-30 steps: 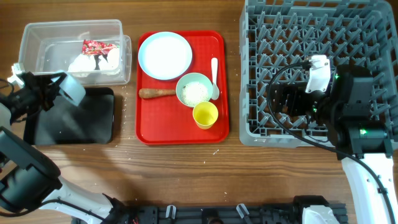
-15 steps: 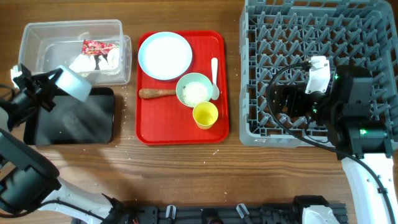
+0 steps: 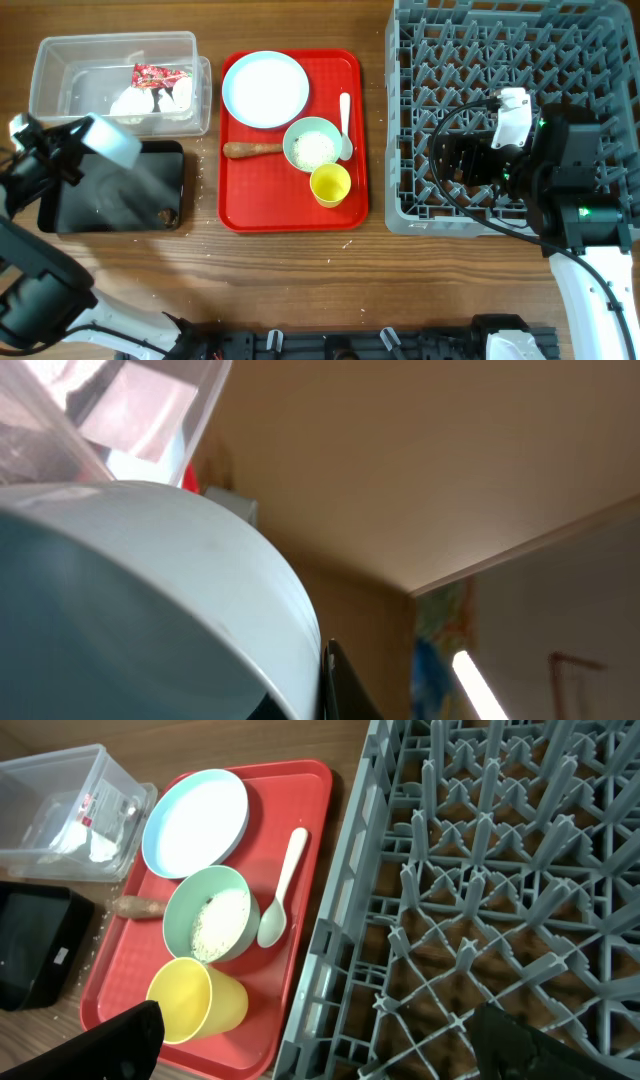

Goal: Sort waste into correct bins and load items into the dishwasher rack
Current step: 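Return the empty blue bowl to the red tray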

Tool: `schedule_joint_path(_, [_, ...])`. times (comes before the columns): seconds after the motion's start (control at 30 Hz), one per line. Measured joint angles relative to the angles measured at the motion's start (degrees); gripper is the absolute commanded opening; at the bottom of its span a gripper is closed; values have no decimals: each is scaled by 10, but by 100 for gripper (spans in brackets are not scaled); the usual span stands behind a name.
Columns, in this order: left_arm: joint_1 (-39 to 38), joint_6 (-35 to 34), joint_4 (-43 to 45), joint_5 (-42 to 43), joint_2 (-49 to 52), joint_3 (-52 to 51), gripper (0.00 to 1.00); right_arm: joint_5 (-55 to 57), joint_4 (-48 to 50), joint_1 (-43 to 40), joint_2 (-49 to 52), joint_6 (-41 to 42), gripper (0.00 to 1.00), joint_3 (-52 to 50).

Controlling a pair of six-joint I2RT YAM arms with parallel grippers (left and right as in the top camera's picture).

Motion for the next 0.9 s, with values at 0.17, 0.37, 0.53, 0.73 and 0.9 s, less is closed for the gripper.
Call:
schedule_joint_path(0.17, [-131,17,-1,-135,-96,0,4,0,0,0,0,0,100,0])
schedule_joint_path(0.37, [-386,14,-25,-484,-169,1,4,0,0,0,0,0,100,0])
schedule_joint_path(0.53, [-553,9,-1,-666,-146,-21,4,0,0,0,0,0,100,0])
schedule_joint_path(0.73, [-649,-10,21,-775,-86,-53,4,0,2,0,0,0,100,0])
schedule_joint_path(0.9, [-666,-21,20,-803,-74,-53,20,0,2,0,0,0,100,0])
